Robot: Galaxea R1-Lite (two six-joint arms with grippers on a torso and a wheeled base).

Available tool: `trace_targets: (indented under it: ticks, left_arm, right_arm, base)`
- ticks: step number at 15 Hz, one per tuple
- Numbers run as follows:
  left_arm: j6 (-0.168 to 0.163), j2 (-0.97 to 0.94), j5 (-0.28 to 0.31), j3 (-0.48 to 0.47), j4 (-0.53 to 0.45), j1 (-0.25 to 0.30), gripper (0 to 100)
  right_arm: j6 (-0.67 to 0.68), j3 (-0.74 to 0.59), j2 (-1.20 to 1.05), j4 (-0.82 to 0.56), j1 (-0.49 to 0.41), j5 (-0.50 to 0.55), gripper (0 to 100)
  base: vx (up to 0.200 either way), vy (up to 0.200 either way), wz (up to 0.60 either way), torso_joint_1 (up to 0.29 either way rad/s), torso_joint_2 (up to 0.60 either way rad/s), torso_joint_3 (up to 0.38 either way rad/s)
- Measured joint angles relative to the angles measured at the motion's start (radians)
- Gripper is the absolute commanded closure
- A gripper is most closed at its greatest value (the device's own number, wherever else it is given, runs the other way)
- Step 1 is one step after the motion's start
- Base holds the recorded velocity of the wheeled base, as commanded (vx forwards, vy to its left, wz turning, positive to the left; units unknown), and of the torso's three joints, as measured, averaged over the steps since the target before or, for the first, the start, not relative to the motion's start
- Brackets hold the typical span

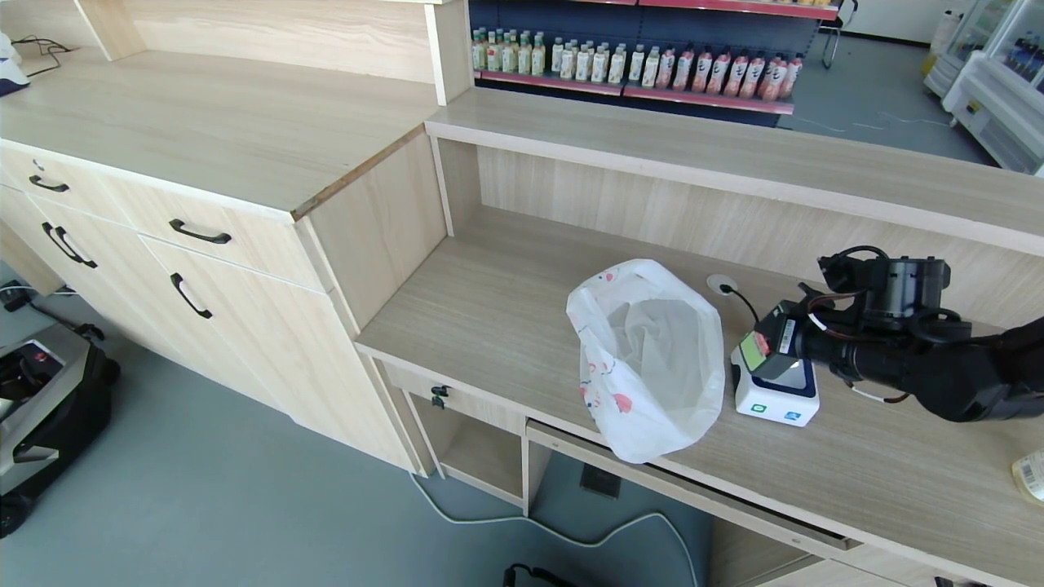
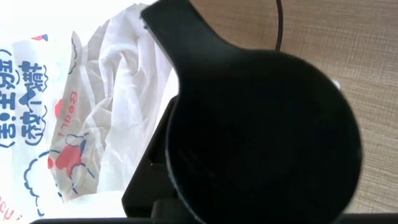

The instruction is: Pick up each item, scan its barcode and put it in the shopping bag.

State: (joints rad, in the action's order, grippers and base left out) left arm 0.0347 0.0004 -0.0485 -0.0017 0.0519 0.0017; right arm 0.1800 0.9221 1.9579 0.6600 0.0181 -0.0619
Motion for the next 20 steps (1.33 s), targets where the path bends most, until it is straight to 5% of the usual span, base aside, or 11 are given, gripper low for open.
trace_targets:
  ticks: [20]
  left_arm:
    - [0.000, 0.000, 0.000, 0.000, 0.000, 0.000, 0]
  right_arm:
    - [0.058, -0.047, -0.017, 0.062, -0.070, -0.099, 100]
  base:
    - [0.000, 0.000, 0.00, 0.000, 0.00, 0.000]
